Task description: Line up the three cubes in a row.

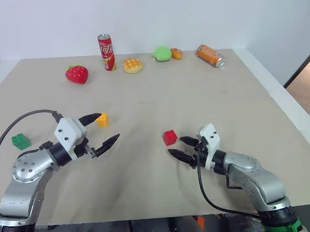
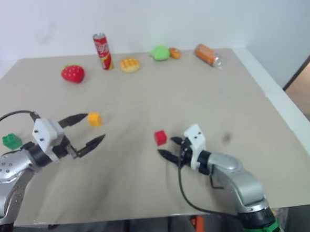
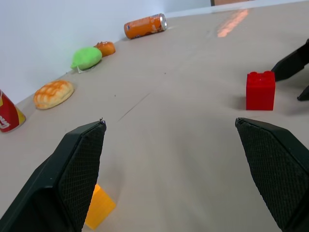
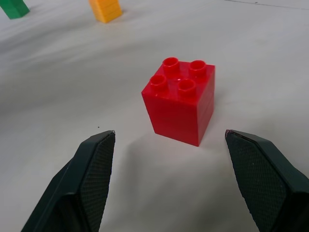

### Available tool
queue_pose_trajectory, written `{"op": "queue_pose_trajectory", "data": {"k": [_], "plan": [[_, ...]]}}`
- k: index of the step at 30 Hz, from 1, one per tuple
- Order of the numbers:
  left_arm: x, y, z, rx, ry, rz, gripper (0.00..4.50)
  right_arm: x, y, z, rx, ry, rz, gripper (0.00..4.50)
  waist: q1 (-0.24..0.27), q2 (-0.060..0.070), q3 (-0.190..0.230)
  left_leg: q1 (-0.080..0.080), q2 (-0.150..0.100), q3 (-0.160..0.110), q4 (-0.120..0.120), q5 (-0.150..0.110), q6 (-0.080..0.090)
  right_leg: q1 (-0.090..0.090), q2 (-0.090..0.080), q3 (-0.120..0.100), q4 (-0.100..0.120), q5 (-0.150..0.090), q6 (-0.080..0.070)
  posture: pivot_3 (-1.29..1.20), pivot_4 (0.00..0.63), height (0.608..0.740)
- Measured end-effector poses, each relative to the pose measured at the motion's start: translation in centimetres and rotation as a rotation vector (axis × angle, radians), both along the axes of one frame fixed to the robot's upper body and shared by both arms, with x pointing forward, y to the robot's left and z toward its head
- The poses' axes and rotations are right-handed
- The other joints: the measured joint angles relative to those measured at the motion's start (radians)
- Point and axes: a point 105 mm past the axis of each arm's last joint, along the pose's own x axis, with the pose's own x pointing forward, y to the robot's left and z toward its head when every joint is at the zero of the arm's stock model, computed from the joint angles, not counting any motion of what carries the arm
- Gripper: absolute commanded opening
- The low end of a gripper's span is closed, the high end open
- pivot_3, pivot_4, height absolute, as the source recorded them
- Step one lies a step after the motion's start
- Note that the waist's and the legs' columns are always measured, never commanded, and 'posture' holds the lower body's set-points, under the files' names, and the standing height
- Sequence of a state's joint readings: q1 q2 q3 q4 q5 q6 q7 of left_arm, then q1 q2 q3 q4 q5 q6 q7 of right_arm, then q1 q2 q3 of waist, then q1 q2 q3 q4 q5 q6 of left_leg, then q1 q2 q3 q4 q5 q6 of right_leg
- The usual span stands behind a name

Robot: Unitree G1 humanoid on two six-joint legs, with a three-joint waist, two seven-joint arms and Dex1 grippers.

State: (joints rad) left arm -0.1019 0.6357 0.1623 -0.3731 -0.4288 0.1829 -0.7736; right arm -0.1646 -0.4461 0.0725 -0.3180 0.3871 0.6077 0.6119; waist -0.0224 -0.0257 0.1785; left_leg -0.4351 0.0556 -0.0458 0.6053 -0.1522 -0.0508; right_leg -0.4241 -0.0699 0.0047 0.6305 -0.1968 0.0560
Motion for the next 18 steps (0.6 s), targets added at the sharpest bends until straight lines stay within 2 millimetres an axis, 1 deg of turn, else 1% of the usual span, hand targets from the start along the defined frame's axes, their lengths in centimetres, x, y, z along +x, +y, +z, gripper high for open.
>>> {"op": "queue_pose_trajectory", "data": {"k": [4,8,14,18], "plan": [[-0.9,-0.7,0.4,-0.019,-0.004,-0.07,4.46,1.8,0.0,-0.3,-0.067,-0.035,-0.1,3.79,0.0,0.0,0.0,0.0,0.0,0.0,0.0,0.0,0.0,0.0,0.0,0.0,0.0,0.0,0.0,0.0,0.15,0.74],[-1.3,-0.8,0.2,-0.01,0.003,-0.102,4.46,2.8,0.3,-0.4,-0.085,-0.05,-0.162,3.79,0.0,0.0,0.0,0.0,0.001,0.0,0.0,0.0,0.0,0.0,0.001,0.0,0.0,0.0,0.0,0.0,0.15,0.74],[-1.7,-0.9,0.1,0.026,-0.002,-0.146,4.46,2.6,0.7,-0.5,-0.084,-0.04,-0.16,3.79,0.0,0.0,0.0,0.0,0.001,0.0,0.0,0.0,0.0,0.0,0.001,0.0,0.0,0.0,0.0,0.0,0.15,0.74],[-1.6,-0.7,-0.3,0.033,0.004,-0.153,4.46,2.3,1.1,-0.4,-0.072,-0.023,-0.149,3.79,-0.001,0.0,0.0,0.0,0.003,0.0,0.0,0.0,0.0,0.0,0.003,0.0,0.0,0.0,0.0,0.0,0.15,0.74]]}}
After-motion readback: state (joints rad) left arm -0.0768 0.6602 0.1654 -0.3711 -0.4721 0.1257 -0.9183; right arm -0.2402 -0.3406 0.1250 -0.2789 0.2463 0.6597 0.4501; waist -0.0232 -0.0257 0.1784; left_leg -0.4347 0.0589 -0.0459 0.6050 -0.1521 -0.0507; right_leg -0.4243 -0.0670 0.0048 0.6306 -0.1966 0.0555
